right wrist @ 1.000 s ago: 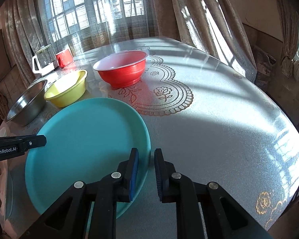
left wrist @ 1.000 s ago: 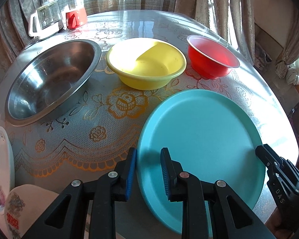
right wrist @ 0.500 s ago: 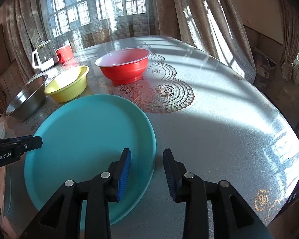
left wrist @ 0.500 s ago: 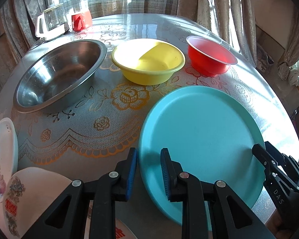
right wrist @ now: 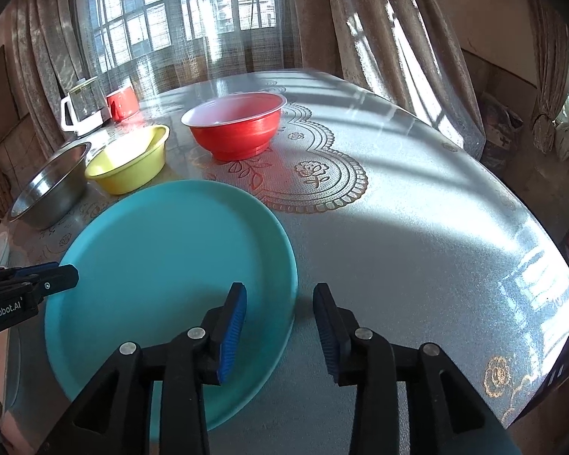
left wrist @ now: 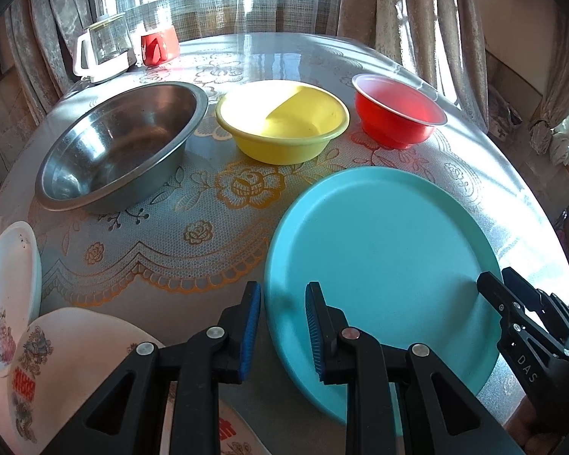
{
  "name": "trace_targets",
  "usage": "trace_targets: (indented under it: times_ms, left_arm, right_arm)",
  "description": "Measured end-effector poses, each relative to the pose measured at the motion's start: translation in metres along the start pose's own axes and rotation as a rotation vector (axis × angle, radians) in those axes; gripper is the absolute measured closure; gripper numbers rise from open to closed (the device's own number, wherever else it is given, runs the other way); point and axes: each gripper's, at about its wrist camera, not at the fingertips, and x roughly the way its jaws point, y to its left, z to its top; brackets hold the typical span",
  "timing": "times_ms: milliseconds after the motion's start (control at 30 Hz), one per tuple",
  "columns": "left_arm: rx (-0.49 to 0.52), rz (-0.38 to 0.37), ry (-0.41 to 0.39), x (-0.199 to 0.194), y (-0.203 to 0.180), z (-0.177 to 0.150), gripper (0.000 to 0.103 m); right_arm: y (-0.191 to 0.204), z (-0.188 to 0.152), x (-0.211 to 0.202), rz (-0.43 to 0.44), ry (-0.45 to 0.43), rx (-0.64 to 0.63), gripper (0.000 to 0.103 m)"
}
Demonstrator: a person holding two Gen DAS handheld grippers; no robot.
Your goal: Organize plates and bowls
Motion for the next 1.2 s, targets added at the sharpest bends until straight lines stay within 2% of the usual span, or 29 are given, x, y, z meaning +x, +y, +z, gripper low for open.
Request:
trace_targets:
  times_ms: [67,367,533,567,600,633,667,900,1033,1200]
  left_arm:
    - [-0.006,-0.006,-0.019,-0.006,0.001,0.000,0.077]
    - [-0.065,-0.014,-0.109,-0.039,0.012,-0.011,0.070]
    - [-0.071,-0.027,-0.204,-0.070,0.021,-0.024,0.056]
    - [-0.077,-0.030,-0.218,-0.075,0.023,-0.026,0.054]
    - [-0.083,-0.031,-0.233,-0.080,0.026,-0.029,0.049]
    - [-0.088,-0.027,-0.246,-0.085,0.030,-0.032,0.046]
    - [-0.093,-0.020,-0.258,-0.088,0.034,-0.034,0.046]
    - [-0.146,0.038,-0.296,-0.109,0.070,-0.056,0.040]
    - [-0.202,0.103,-0.301,-0.118,0.101,-0.066,0.038]
    - [-0.317,0.113,-0.305,-0.128,0.150,-0.082,0.037]
  right_arm:
    - [-0.001,-0.001,0.000,-0.007,0.003,0.003,0.060]
    - [-0.002,-0.002,-0.007,0.021,0.028,0.030,0.058]
    - [0.004,0.005,-0.030,0.013,-0.062,0.012,0.052]
    - [0.006,0.006,-0.037,0.021,-0.088,0.003,0.045]
    - [0.008,0.008,-0.043,0.043,-0.117,-0.004,0.039]
    - [0.010,0.010,-0.049,0.072,-0.142,-0.011,0.029]
    - [0.014,0.011,-0.055,0.104,-0.159,-0.022,0.025]
    - [0.052,0.017,-0.061,0.281,-0.116,-0.117,0.024]
    - [0.069,0.018,-0.058,0.373,-0.061,-0.107,0.024]
    - [0.094,0.021,-0.056,0.520,0.000,-0.099,0.024]
